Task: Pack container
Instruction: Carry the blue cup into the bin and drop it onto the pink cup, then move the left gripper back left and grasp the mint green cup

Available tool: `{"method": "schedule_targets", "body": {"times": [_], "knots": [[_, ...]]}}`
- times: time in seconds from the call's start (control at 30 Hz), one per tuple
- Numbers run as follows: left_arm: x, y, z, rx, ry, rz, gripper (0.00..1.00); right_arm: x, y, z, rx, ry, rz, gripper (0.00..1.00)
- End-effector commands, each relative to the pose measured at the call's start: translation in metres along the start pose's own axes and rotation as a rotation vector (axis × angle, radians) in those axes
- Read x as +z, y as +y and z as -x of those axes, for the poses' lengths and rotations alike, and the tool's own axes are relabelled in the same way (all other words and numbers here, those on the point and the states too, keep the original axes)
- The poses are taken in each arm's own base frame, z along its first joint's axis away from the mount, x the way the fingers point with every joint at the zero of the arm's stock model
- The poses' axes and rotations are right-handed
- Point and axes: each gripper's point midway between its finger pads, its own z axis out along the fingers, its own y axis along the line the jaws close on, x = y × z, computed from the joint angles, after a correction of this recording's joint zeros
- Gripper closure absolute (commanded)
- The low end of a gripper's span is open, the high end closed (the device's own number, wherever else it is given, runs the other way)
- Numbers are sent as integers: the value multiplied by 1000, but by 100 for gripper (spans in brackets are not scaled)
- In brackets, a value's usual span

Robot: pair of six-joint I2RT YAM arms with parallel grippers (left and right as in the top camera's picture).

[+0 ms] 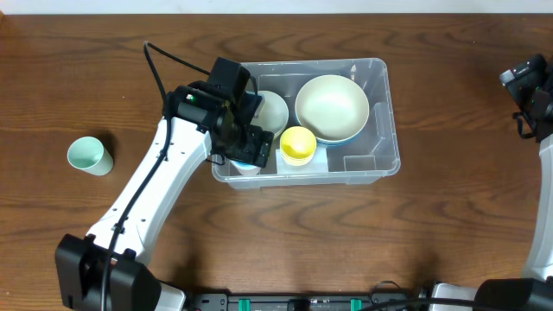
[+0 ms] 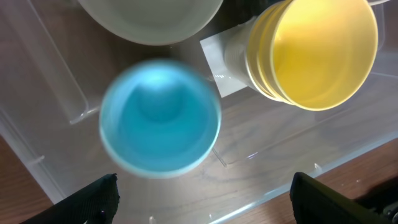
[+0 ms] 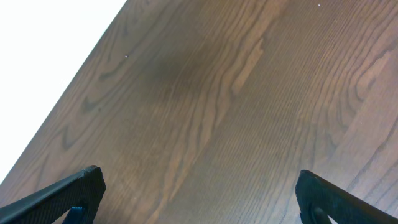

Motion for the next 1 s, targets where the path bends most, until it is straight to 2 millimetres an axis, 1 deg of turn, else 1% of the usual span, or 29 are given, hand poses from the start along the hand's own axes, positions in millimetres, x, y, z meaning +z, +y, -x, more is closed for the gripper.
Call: {"method": "schedule_targets", "body": {"times": [0.0, 0.03, 0.1, 0.17, 0.23, 0.3, 0.37, 0.43, 0.5, 0.6, 0.67, 0.73, 0.8, 0.9, 0.97], "knots": [[-36, -6, 16, 28, -110, 3, 12, -4, -1, 5, 18, -17, -2, 1], [-46, -6, 19, 32, -139, 15, 12, -4, -1, 5, 17, -17, -2, 1], [-70, 1, 24, 21, -211, 74, 12, -4, -1, 5, 18, -17, -2, 1], [-98, 13, 27, -10, -300, 159, 12, -4, -1, 5, 18, -17, -2, 1], [-125, 28, 26, -74, -386, 238, 11, -4, -1, 5, 17, -17, -2, 1], [-152, 49, 19, -161, -463, 316, 11, -4, -1, 5, 18, -17, -2, 1], [-173, 73, 10, -263, -520, 385, 11, -4, -1, 5, 18, -17, -2, 1], [-189, 101, 0, -391, -561, 438, 11, -4, -1, 5, 18, -17, -2, 1], [-197, 128, -9, -517, -578, 469, 10, -4, -1, 5, 17, -17, -2, 1], [-196, 169, -21, -680, -565, 518, 10, -4, -1, 5, 18, -17, -2, 1], [-189, 197, -27, -779, -541, 547, 10, -4, -1, 5, 18, -17, -2, 1], [-176, 222, -33, -883, -500, 564, 10, -4, -1, 5, 17, -17, -2, 1], [-156, 247, -36, -971, -439, 574, 10, -4, -1, 5, 18, -17, -2, 1], [-122, 276, -35, -1016, -337, 581, 10, -4, -1, 5, 17, -17, -2, 1], [-97, 292, -37, -1025, -261, 586, 10, -4, -1, 5, 18, -17, -2, 1]]}}
